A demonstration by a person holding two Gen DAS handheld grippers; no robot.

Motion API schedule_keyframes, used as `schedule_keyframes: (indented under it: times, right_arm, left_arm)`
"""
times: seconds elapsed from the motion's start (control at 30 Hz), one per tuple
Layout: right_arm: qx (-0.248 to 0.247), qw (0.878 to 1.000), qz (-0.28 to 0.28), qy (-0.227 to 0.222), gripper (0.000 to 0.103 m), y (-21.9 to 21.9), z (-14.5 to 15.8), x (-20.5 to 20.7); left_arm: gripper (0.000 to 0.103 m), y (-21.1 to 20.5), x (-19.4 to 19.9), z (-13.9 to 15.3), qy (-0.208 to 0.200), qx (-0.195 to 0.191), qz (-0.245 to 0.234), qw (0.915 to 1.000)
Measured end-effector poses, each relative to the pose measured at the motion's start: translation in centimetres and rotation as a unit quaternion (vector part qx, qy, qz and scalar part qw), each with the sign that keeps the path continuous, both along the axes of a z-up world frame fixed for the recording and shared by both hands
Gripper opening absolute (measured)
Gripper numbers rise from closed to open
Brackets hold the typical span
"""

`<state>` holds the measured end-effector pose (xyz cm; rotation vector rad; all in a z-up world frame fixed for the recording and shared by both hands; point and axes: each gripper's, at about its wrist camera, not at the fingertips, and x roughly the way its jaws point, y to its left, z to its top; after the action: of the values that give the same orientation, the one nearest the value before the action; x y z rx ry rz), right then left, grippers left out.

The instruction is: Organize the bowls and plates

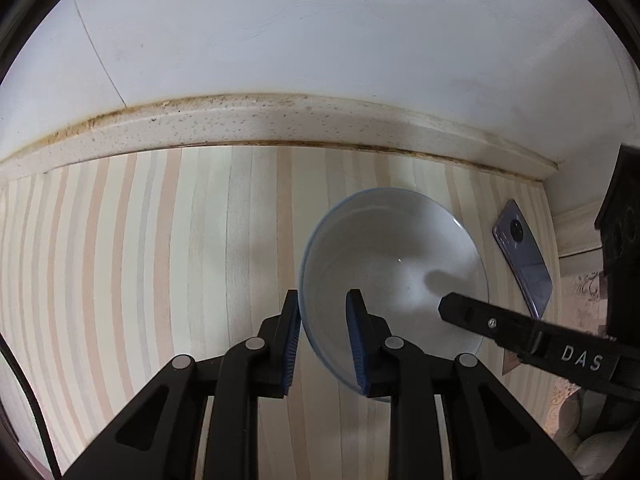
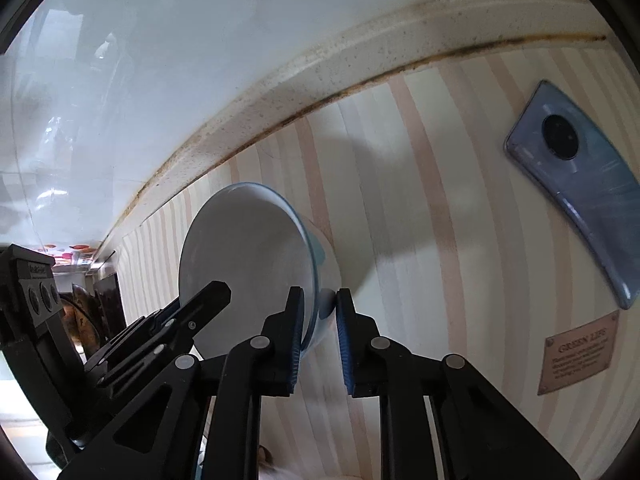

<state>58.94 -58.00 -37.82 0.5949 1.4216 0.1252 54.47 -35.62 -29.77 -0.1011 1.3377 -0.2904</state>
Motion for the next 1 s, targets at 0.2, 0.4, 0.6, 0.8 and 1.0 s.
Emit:
schedule_keyframes:
  times: [0.2, 0.4, 0.6, 0.8, 1.0]
  right_arm:
    - [-0.007, 1.000, -0.002, -0.020, 0.018, 0.4, 2.9, -1.3]
    - [-0.015, 0.999, 0.004, -0.045, 0.018, 1.1, 7.3, -4.2]
    - [-0.026, 0.997, 0.005, -0.067, 0.018, 2.0, 12.0, -8.6]
    - [-0.032, 0.997, 0.009, -0.076, 0.018, 2.7, 15.0, -14.4]
    - [-0.032, 0.996, 0.005, -0.078, 0.018, 3.1, 16.0, -19.9]
  left_arm:
    - [0.020, -0.2, -1.4, 2.1, -0.021, 0.005, -0.014, 0.9997]
    - [0.020, 0.6, -3.8, 6.0, -0.051, -0.002, -0.023, 0.9984]
    - [0.020, 1.1, -7.6, 10.1, -0.086, -0.005, -0.034, 0.9957]
    - [0.020, 1.9, -11.8, 12.6, -0.100, -0.019, -0.042, 0.9939]
    - [0.020, 2.4, -15.9, 13.5, -0.105, -0.027, -0.059, 0.9924]
